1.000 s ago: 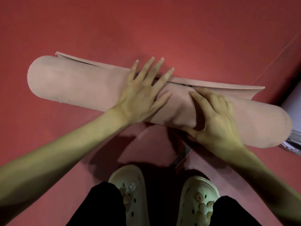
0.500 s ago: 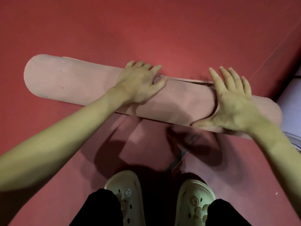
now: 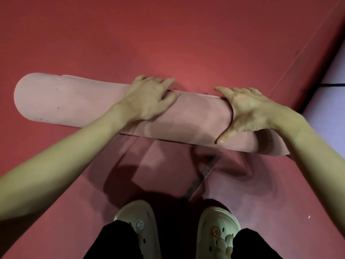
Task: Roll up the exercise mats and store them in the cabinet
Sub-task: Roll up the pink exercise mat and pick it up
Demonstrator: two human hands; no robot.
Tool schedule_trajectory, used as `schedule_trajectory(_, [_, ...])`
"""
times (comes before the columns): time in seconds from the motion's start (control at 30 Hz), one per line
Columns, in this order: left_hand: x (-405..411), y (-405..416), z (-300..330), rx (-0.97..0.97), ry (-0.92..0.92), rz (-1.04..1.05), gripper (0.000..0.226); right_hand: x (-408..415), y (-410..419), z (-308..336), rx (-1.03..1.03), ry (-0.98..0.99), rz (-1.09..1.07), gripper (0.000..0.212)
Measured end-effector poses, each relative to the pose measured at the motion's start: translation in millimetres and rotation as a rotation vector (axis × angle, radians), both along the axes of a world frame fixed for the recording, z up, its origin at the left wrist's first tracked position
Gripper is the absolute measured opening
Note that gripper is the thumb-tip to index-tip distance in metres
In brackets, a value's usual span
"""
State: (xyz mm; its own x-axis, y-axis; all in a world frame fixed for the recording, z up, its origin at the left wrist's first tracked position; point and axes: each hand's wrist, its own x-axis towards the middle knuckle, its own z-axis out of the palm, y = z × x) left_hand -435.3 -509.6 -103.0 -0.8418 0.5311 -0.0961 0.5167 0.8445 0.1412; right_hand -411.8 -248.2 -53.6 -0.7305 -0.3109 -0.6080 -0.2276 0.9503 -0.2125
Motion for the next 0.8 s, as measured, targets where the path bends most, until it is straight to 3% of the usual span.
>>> schedule_trajectory(0.2, [-2.4, 1.8, -2.1, 0.019, 0.007, 0.02, 0.062, 12.5, 5.0, 2.8, -0.072, 0.054, -0.07, 0.115])
schedule_trajectory(0.3, [2.7, 1.1, -1.9, 0.023, 0.047, 0.04, 0.068, 25.9, 11.8, -5.2, -0.127, 0.133, -0.102, 0.119])
schedule_trajectory(0.4, [2.0, 0.9, -0.1, 0.022, 0.034, 0.05, 0.068, 40.9, 27.8, -5.2, -0.035, 0.204, -0.071, 0.129])
schedule_trajectory(0.53, [10.2, 2.3, 5.1, -0.006, 0.048, 0.037, 0.073, 45.3, 62.1, 6.6, 0.092, 0.116, -0.164, 0.136])
schedule_trajectory(0.8, [11.3, 90.8, 52.0, -0.157, -0.522, -0.168, 0.114, 64.8, 69.5, 1.6, 0.077, 0.262, -0.139, 0.124])
